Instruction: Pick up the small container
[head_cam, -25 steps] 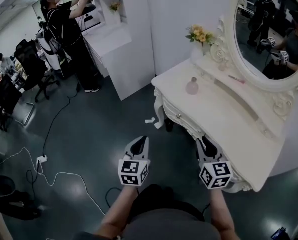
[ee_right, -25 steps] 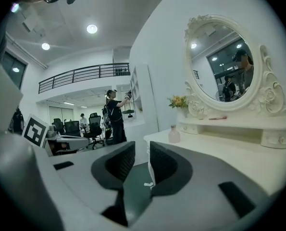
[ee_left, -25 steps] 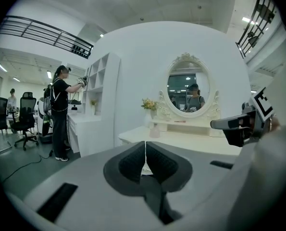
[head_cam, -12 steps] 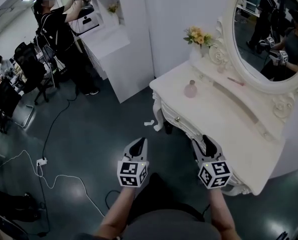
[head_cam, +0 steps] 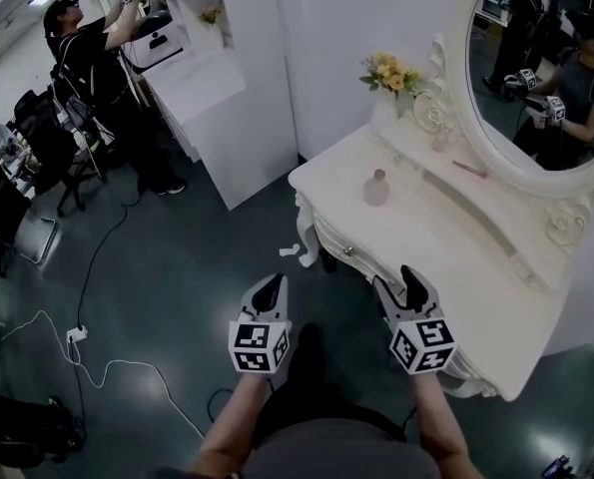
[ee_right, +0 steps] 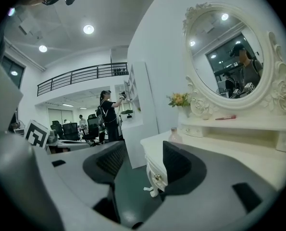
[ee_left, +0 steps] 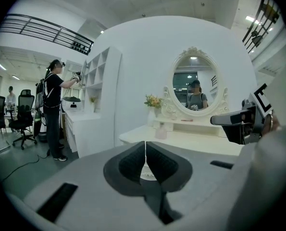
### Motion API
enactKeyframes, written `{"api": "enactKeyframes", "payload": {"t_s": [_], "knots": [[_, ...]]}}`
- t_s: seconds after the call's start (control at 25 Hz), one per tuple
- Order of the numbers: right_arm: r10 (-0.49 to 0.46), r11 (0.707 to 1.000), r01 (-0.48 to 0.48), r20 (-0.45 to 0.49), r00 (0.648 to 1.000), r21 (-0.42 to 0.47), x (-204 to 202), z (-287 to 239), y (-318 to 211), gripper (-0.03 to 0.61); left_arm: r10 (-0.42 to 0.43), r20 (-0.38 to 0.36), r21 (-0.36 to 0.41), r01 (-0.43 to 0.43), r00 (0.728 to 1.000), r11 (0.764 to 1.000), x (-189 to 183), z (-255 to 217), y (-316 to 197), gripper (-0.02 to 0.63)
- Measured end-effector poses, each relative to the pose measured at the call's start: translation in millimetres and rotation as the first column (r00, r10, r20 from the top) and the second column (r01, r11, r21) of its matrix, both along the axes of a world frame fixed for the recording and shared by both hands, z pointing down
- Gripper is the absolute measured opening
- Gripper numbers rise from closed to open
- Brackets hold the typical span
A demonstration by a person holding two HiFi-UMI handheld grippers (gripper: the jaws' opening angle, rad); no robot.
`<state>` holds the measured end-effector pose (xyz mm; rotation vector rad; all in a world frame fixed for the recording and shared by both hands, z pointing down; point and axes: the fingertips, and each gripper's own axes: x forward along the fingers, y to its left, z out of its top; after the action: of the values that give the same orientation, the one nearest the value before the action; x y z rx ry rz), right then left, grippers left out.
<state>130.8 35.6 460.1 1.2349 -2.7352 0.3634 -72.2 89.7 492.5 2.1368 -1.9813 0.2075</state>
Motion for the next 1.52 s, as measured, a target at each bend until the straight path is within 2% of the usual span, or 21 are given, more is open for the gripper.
{"api": "enactKeyframes", "payload": {"t_s": [0.76,1.12,1.52], "knots": [[0.139,0.990,-0.140,-0.044,0.989,-0.020,-41.5,7.9,-135.5,0.278,0.073,-0.030,-0.031,-0.074,0.997,0.997,-63.3,9.4,-146.3,0.011],[0.204,0.978,-0.207,-0.075,0.976,-0.026,-52.1,12.7,-170.1,0.279,0.126,-0.039,-0.020,-0.127,0.991,0.992,-80.6,9.1,-192.2,0.011],[0.270,0.961,-0.274,-0.091,0.959,-0.037,-56.0,18.7,-194.6,0.279,0.175,-0.056,-0.025,-0.176,0.983,0.984,-90.1,13.3,-220.5,0.011]]}}
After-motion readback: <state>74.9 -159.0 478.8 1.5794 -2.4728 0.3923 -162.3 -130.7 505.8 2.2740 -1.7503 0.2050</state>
